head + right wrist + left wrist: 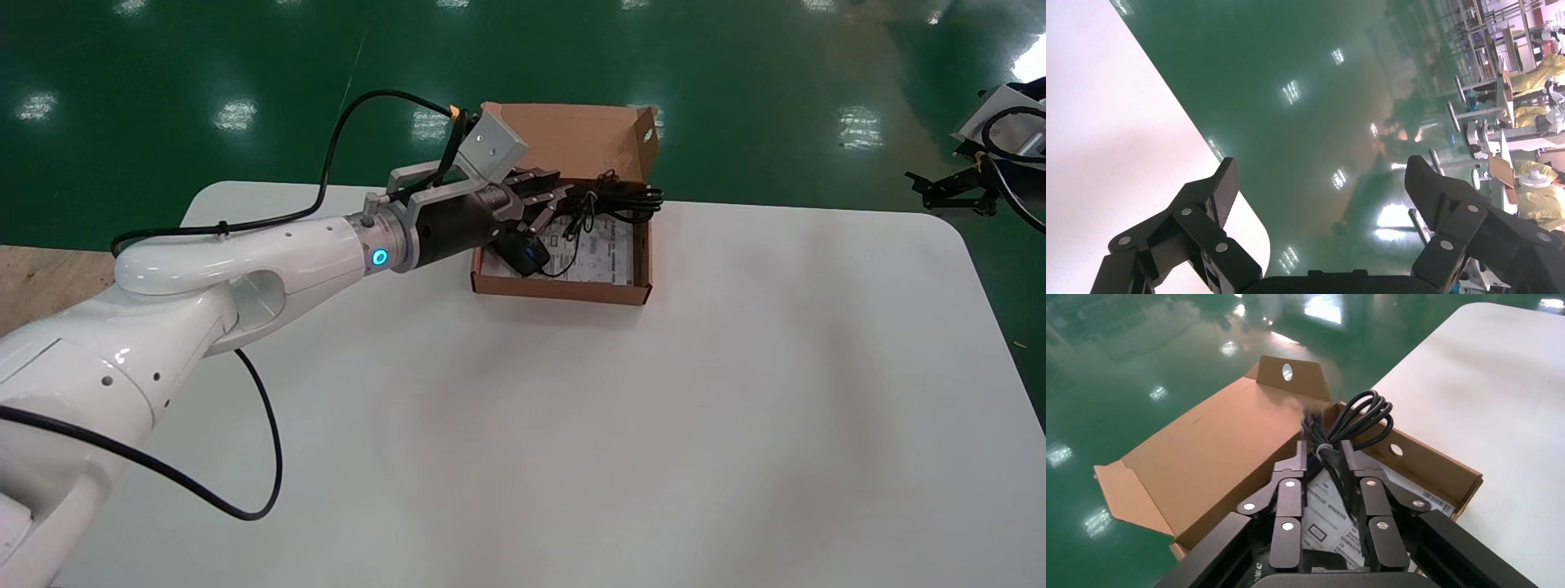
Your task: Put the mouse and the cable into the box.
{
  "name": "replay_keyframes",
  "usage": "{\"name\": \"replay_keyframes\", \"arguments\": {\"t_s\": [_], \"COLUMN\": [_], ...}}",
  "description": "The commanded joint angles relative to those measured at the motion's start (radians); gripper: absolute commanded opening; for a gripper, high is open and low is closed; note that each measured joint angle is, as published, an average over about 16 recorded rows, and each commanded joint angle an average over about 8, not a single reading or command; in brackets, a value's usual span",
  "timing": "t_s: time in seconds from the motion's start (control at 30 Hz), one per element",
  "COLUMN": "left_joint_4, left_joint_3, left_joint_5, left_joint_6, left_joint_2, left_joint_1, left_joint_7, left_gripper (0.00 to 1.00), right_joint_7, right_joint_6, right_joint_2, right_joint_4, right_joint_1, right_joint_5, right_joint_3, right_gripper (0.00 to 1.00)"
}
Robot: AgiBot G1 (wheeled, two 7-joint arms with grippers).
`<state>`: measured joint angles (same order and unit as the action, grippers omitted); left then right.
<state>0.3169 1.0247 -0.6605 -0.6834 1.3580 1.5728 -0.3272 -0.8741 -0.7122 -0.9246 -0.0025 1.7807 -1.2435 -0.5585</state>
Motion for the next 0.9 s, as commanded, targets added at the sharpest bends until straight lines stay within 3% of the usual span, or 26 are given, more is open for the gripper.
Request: {"name": "replay_keyframes", "arguments": {"t_s": [0.03, 0.27, 0.9], "left_joint_4": [-0.002, 0.060, 0.367], "left_joint_3": [0.000, -0.048, -0.284], "left_joint_5": [-0.002, -0.007, -0.028], "left_joint_6": [0.001, -0.051, -0.309], "left_joint_2": [0.002, -0.046, -0.283], "left_joint_1": [0.002, -0.030, -0.189], "left_joint_7": [-0.002, 0.031, 0.195], "left_gripper": [1.00, 1.00, 1.00], "right_joint_7": [-0.004, 0.063, 0.401], "right_joint_6": [0.003, -0.046, -0.296], "right_joint_2": [-0.001, 0.018, 0.118], "right_joint_4": [-0.003, 0.078, 0.488], "right_joint_1": [0.002, -0.043, -0.268], "right_joint_5": [-0.001, 0.031, 0.194], "right_joint_3": [-0.001, 0.017, 0.105], "right_gripper": [1.00, 1.00, 1.00]}}
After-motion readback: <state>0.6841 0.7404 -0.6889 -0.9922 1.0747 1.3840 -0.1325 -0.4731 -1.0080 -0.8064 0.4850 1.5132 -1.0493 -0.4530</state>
